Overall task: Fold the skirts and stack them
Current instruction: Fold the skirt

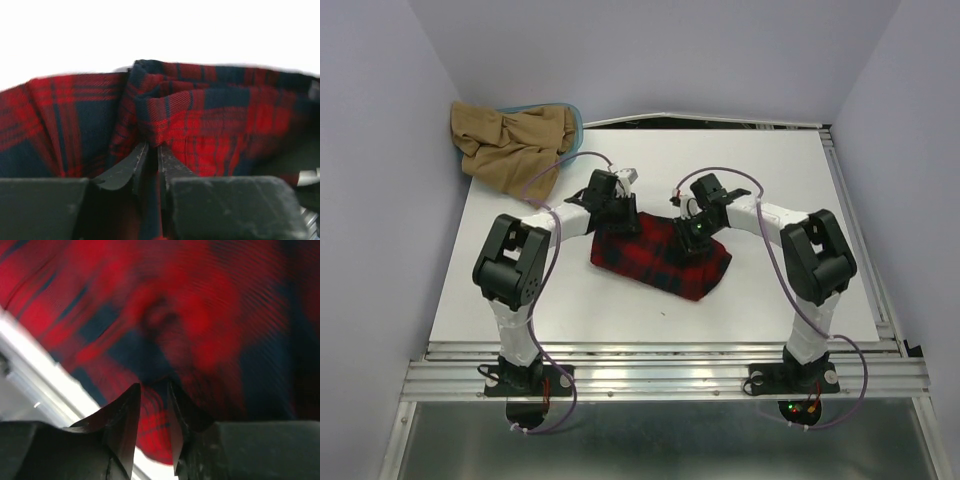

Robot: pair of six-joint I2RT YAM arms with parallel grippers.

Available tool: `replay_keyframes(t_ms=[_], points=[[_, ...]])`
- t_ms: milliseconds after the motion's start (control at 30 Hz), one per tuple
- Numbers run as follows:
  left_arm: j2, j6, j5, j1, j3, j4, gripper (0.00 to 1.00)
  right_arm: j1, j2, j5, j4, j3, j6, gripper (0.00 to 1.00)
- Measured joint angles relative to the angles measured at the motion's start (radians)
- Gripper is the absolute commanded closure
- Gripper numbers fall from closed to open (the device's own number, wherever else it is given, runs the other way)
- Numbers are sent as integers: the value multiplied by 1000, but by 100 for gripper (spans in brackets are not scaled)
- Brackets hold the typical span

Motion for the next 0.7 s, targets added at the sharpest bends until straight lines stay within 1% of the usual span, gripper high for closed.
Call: replay_keyframes(t_ms=[67, 133, 167, 233, 267, 300, 333, 367, 400, 433, 467, 533, 567, 633, 667, 700], points=[[-19, 4, -1, 0, -18, 1, 67, -40, 34, 44, -10, 21, -18, 66], [-34, 10, -2, 0, -27, -1, 64, -77, 58, 56, -24, 49, -37, 64], [-44, 14, -3, -2, -29, -2, 57, -111, 64, 79, -32, 74, -61, 59], [-62, 32, -3, -5, -29, -7, 52, -146, 66, 122, -42, 108, -101, 56], [-72, 42, -4, -6, -29, -12, 46, -159, 66, 143, -47, 124, -121, 54], [-92, 60, -6, -6, -27, -23, 37, -170, 66, 162, -57, 143, -138, 52], [-113, 77, -14, -6, -25, -37, 34, -175, 66, 174, -65, 153, -150, 49], [-129, 92, -24, -6, -23, -47, 9, -182, 63, 186, -80, 171, -164, 45], [-158, 109, -35, -6, -19, -62, 2, -183, 56, 200, -95, 180, -176, 39], [-192, 129, -50, -6, -12, -74, 1, -185, 48, 203, -106, 183, -184, 25], [-231, 154, -71, -6, -1, -87, 2, -184, 40, 204, -117, 183, -191, 20], [-312, 209, -122, -4, 23, -110, 2, -184, 8, 201, -148, 183, -198, 15], [-360, 237, -146, -3, 32, -116, 2, -184, -14, 193, -157, 182, -198, 9], [-459, 284, -196, 2, 43, -121, 2, -177, -65, 185, -167, 182, -196, 2], [-521, 314, -229, 7, 45, -126, 2, -174, -81, 184, -168, 182, -197, 1], [-541, 322, -236, 9, 46, -128, 1, -167, -112, 184, -168, 182, -193, 0]])
